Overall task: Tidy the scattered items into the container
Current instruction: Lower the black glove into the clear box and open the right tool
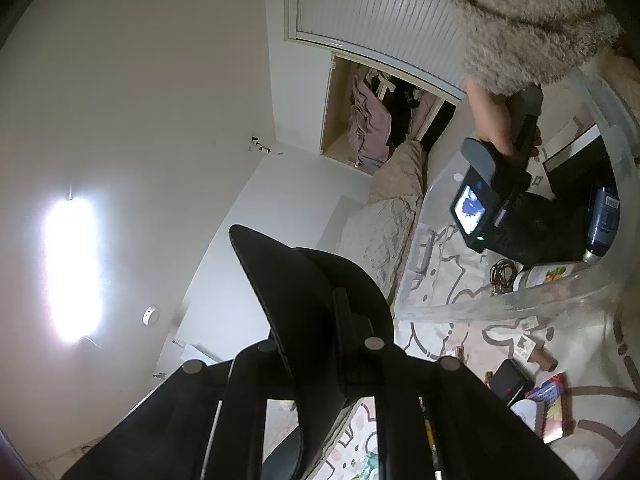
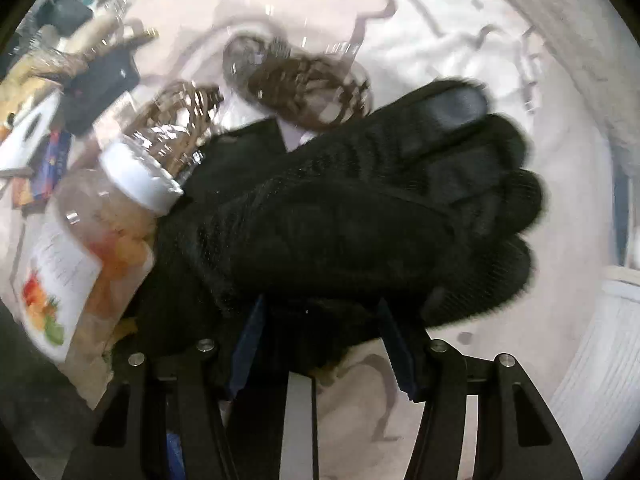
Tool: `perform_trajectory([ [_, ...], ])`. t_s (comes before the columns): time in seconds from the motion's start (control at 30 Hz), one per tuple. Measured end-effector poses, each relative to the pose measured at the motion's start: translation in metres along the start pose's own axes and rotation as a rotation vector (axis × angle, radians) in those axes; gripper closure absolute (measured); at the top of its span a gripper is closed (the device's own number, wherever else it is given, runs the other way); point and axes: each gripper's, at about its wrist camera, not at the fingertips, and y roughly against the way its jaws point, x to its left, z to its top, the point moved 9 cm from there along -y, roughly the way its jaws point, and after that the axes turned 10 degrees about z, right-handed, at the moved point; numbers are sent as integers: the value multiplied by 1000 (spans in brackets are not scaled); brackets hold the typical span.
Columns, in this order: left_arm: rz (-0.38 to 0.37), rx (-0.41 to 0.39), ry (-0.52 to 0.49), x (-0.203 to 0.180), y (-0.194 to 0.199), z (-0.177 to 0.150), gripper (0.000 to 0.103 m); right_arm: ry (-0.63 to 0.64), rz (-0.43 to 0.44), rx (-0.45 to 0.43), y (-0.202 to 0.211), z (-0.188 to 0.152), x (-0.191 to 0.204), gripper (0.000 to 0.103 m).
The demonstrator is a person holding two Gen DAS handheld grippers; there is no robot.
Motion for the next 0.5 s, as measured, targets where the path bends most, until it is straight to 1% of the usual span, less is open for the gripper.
perform_trajectory([
  [0.07, -5, -12, 2, -2, 0, 5, 91, 8, 31, -77, 27, -5, 9, 44],
  [0.1, -7, -18, 1, -2, 1, 8, 91, 16, 37, -120, 42, -9, 13, 40],
  [0.13, -8, -26, 0, -4, 1, 11, 91, 23, 35, -159, 55, -12, 17, 29],
  [0.2, -9, -41, -4, -6, 1, 18, 91, 40, 15, -238, 82, -21, 22, 19],
  [0.33, -21, -68, -18, -16, 1, 32, 91, 28, 19, -399, 135, -41, 23, 19],
  [0.43, -44, -95, -45, -27, 2, 42, 91, -11, 15, -503, 163, -46, 8, 19],
  [0.5, -68, -112, -70, -36, 2, 47, 91, -57, 30, -576, 177, -51, 0, 19],
])
